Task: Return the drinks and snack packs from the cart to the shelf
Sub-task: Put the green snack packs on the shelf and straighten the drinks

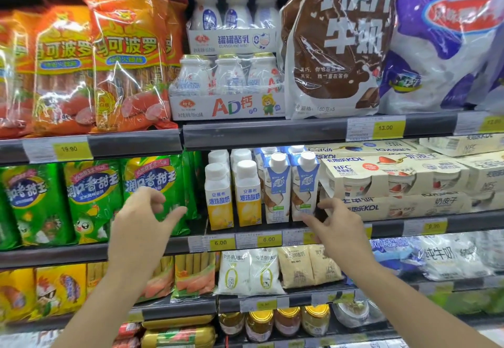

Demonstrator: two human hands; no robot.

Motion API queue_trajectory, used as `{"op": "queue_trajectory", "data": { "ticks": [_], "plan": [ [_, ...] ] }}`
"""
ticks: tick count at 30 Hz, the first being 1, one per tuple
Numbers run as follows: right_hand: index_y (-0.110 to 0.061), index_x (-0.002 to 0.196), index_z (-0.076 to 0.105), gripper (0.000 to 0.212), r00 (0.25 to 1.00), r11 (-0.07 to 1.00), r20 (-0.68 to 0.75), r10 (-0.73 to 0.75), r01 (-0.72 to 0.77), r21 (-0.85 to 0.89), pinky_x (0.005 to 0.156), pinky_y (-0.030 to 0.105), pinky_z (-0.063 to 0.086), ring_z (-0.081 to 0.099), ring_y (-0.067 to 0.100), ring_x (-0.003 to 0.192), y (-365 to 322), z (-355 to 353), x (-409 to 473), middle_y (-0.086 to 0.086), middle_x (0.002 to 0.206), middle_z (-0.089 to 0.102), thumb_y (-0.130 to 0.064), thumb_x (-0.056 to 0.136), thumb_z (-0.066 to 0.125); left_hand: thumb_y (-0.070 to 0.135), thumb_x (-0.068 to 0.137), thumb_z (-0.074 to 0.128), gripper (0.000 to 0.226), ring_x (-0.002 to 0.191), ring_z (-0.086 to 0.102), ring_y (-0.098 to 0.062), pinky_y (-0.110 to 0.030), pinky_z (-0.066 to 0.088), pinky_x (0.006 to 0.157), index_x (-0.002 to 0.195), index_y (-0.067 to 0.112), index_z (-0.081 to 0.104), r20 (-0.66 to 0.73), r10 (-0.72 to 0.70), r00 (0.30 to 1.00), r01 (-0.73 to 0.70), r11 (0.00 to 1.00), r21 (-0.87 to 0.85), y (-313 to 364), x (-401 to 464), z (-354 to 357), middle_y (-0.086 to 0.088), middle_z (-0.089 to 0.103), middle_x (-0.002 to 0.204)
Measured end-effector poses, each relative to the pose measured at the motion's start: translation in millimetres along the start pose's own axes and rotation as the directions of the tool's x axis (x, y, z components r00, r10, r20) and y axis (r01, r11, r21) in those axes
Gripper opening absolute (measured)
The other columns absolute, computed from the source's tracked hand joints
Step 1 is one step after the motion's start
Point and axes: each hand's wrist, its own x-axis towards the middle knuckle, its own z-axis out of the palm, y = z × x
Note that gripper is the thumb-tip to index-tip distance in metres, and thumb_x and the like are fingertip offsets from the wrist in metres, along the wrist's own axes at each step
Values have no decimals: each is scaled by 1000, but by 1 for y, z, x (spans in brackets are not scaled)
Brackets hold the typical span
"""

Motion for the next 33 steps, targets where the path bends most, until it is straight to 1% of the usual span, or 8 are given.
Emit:
{"op": "queue_trajectory", "data": {
  "ticks": [2,4,6,11,18,21,25,33],
  "plan": [
    [-31,96,50,44,999,999,-32,-25,26,24,59,44,60,66,15,66,-2,2,-7,-4,74,66,-68,78,67,45,71,81,67,78,58,-27,-37,46,64,115,6,50,-72,-127,989,133,988,82,-18,5,-8,-13,55,111],
    [-31,90,50,36,999,998,-30,-31,33,58,58,46,60,65,17,68,-7,7,-10,-3,73,63,-59,81,70,54,66,81,93,90,63,-43,-47,51,66,133,6,37,0,-260,966,254,945,206,-28,10,-6,-18,43,133],
    [-28,87,50,33,999,998,-13,-29,30,61,56,47,60,64,20,66,-13,10,-12,-1,71,61,-52,82,72,53,65,83,104,95,64,-48,-51,52,70,141,6,29,80,-258,963,226,931,285,-34,11,2,-19,36,140],
    [-23,86,49,32,1000,999,19,-16,15,43,54,44,58,63,22,47,-20,10,-13,2,66,63,-48,86,70,47,66,85,101,82,67,-42,-50,55,67,140,11,25,100,-196,975,163,948,275,-46,18,10,-19,35,137],
    [-21,87,53,31,1000,998,23,16,-18,67,56,47,58,62,25,48,-22,11,-18,5,65,66,-45,87,71,47,68,83,94,86,65,-33,-46,59,67,137,6,34,37,-86,996,71,950,305,-39,8,11,-17,38,129],
    [-18,98,53,33,999,998,18,37,-38,59,45,36,53,63,21,50,-23,10,-17,6,73,67,-44,87,71,50,74,77,79,86,62,-18,-27,53,68,133,7,46,98,88,991,-99,988,115,-15,1,19,-9,54,121],
    [-22,108,49,40,998,998,-7,57,-57,7,52,40,56,66,21,44,-23,10,-14,3,75,70,-48,87,70,50,73,81,79,111,57,-15,-33,47,89,137,22,44,317,-14,948,81,976,-201,10,1,44,8,59,125],
    [-20,119,48,50,996,992,-20,84,-85,-94,55,41,58,67,20,49,-23,5,-9,1,78,67,-52,86,68,35,75,84,52,90,58,-15,-31,43,77,117,23,55,400,-75,914,189,949,-254,19,18,63,10,64,101]
  ]
}}
